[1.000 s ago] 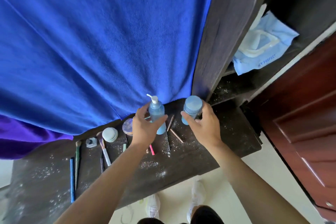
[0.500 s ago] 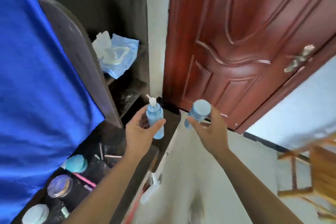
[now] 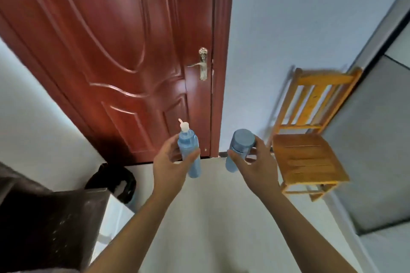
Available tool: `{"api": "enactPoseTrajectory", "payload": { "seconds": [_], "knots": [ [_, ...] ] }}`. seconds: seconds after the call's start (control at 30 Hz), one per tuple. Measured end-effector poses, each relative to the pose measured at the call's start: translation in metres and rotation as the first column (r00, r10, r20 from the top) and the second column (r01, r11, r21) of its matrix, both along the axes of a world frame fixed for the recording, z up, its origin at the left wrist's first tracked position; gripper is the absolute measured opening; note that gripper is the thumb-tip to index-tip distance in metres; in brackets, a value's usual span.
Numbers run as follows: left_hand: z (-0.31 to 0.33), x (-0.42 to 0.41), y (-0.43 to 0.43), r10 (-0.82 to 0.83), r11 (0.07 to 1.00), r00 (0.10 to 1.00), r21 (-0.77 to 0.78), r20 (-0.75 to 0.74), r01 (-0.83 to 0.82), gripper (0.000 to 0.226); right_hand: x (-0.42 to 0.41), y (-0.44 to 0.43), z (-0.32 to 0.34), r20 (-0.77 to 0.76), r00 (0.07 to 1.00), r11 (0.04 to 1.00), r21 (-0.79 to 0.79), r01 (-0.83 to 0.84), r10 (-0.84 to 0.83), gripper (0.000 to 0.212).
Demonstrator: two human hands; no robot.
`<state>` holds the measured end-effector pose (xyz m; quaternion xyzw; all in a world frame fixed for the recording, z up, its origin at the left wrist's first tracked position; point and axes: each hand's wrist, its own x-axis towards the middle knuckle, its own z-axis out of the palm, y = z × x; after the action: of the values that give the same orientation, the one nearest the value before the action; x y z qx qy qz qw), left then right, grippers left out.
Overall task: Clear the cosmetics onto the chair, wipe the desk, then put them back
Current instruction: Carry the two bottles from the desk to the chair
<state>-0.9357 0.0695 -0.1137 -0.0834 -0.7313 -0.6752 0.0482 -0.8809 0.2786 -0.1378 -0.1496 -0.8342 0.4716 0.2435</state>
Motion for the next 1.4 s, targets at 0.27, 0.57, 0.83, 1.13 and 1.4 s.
{"api": "enactPoseTrajectory", "payload": {
  "seconds": [0.27, 0.57, 0.83, 1.13, 1.4],
  "knots": [
    [-0.01, -0.046, 0.202, -0.185, 0.983, 0.981, -0.003, 0.062, 0.185, 0.054, -0.016, 0.196, -0.016, 0.094, 0.974, 0.979, 0.04, 0.202, -0.205, 0.074],
    [-0.053, -0.157, 0.373, -0.278, 0.958, 0.949, -0.032, 0.146, 0.286, 0.052, -0.085, 0.349, -0.05, 0.196, 0.91, 0.931, 0.052, 0.362, -0.364, 0.076],
    [-0.075, -0.253, 0.517, -0.344, 0.919, 0.918, -0.129, 0.199, 0.373, 0.051, -0.159, 0.487, -0.055, 0.318, 0.839, 0.897, 0.129, 0.423, -0.441, 0.083],
    [-0.109, -0.27, 0.62, -0.223, 0.941, 0.944, -0.201, 0.242, 0.273, 0.053, -0.199, 0.601, -0.093, 0.317, 0.898, 0.947, 0.008, 0.32, -0.306, 0.078],
    [-0.199, -0.248, 0.666, 0.074, 0.95, 0.936, -0.31, 0.344, 0.038, 0.049, -0.227, 0.66, -0.205, 0.393, 0.909, 0.96, -0.175, 0.219, -0.136, 0.065]
  ]
}}
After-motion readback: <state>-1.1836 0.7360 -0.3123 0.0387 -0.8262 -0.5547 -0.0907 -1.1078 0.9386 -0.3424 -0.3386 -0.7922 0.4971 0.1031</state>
